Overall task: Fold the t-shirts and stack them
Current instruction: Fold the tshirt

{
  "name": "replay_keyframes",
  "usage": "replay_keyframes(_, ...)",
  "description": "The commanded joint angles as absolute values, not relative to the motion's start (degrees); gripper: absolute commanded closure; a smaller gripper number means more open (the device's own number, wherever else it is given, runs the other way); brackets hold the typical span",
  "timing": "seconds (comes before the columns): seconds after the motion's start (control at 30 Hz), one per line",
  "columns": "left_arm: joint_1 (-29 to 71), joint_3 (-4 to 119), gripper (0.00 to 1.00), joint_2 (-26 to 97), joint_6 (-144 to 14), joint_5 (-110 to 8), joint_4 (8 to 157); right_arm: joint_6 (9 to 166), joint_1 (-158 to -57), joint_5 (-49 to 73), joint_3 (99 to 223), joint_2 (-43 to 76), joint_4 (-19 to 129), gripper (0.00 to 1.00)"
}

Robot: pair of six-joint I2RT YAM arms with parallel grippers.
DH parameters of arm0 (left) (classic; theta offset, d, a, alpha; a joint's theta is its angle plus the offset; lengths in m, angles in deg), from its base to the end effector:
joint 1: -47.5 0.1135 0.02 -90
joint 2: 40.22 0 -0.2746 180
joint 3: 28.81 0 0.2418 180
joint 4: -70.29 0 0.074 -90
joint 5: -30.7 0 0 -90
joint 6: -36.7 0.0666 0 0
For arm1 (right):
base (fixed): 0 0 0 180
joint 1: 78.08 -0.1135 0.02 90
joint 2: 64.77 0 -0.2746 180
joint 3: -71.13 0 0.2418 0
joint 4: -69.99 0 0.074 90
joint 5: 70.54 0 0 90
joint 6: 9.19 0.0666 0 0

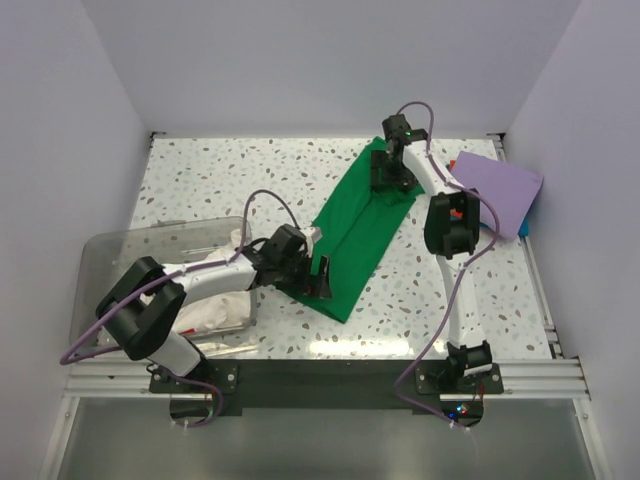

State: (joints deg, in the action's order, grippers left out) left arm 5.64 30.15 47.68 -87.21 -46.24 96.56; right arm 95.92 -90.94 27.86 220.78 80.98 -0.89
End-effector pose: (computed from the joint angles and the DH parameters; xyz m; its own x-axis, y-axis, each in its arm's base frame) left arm 0.2140 -0.2119 0.1569 -0.9238 0.0981 -0.3700 0.2779 0.8365 -0.4723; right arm 0.5315 0.1114 0.1557 -0.9091 0.0570 -0.4126 0.0751 0.9968 -0.0279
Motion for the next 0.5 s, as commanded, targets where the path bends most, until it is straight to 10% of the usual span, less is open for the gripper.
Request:
replay_keyframes(0.0,3.3,30.1,0.03,48.5,-87.8,-42.7,94.5,92.5,-89.0,26.3,220.9,82.0,1.4,0.11)
replay_keyframes(0.47,-1.5,35.8,0.02,41.3,-84.9,-42.8,98.5,90.1,-88.5,23.1,220.7,68.8,5.9,0.01)
